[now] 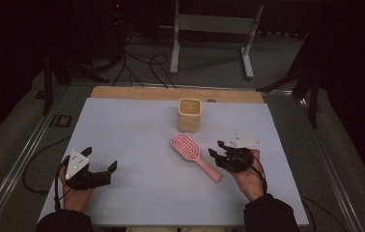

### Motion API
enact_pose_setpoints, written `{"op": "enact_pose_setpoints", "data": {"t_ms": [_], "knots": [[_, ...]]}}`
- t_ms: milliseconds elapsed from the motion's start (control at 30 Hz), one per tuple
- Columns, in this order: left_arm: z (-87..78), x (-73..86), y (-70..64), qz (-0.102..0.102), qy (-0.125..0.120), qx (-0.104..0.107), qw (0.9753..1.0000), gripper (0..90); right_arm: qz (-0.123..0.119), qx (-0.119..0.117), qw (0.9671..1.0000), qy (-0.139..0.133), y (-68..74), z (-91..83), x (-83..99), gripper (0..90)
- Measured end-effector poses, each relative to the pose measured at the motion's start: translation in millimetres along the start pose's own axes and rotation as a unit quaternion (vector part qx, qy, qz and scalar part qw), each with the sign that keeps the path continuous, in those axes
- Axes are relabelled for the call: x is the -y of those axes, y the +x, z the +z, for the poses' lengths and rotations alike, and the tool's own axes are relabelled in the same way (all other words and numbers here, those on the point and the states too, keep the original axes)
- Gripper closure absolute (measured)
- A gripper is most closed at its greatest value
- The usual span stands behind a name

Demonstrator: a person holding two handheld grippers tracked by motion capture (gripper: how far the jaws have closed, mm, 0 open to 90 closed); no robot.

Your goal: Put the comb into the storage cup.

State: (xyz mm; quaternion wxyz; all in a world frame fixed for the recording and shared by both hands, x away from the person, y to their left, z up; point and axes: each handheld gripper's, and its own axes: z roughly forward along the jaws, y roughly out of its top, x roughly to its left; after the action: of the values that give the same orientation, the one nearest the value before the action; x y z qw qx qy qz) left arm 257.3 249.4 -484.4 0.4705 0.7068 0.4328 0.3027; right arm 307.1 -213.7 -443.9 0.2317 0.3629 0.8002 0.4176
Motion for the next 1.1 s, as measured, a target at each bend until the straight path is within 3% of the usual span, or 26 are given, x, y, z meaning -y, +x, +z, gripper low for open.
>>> {"op": "enact_pose_setpoints", "data": {"t_ms": [100,167,200,233,333,400,467,900,1100], "knots": [[-0.9,-0.2,1.0,-0.001,-0.003,-0.003,1.0000,0.0,0.016,0.024,0.9994,-0.021,-10.0,-15.6,9.3,41.5],[-0.9,-0.2,1.0,-0.001,-0.003,-0.003,1.0000,0.0,0.024,0.029,0.9989,-0.030,-13.1,-20.4,13.5,41.5],[-2.3,-0.6,2.7,-0.002,-0.006,-0.006,1.0000,0.0,0.038,0.040,0.9974,-0.046,-19.2,-30.1,24.3,31.2],[-2.7,-0.8,3.2,-0.002,-0.007,-0.008,0.9999,0.0,0.042,0.048,0.9967,-0.051,-20.8,-33.5,29.6,27.2],[-3.5,-1.0,4.0,-0.005,-0.011,-0.011,0.9999,0.0,0.047,0.061,0.9951,-0.062,-24.0,-40.4,40.2,21.6],[-4.1,-1.1,4.8,-0.004,-0.013,-0.018,0.9997,0.0,0.064,0.089,0.9914,-0.073,-28.9,-47.3,54.5,12.7],[-4.2,-1.1,5.2,-0.004,-0.014,-0.020,0.9997,0.0,0.071,0.105,0.9890,-0.076,-33.7,-51.5,61.6,10.1],[-6.3,-1.0,5.7,0.011,-0.020,-0.026,0.9994,0.0,0.075,0.103,0.9847,-0.119,-35.1,-63.1,84.3,9.7],[-8.5,-0.2,7.4,0.008,-0.026,-0.023,0.9994,0.0,0.077,0.092,0.9858,-0.118,-30.3,-59.7,86.4,9.7]]}}
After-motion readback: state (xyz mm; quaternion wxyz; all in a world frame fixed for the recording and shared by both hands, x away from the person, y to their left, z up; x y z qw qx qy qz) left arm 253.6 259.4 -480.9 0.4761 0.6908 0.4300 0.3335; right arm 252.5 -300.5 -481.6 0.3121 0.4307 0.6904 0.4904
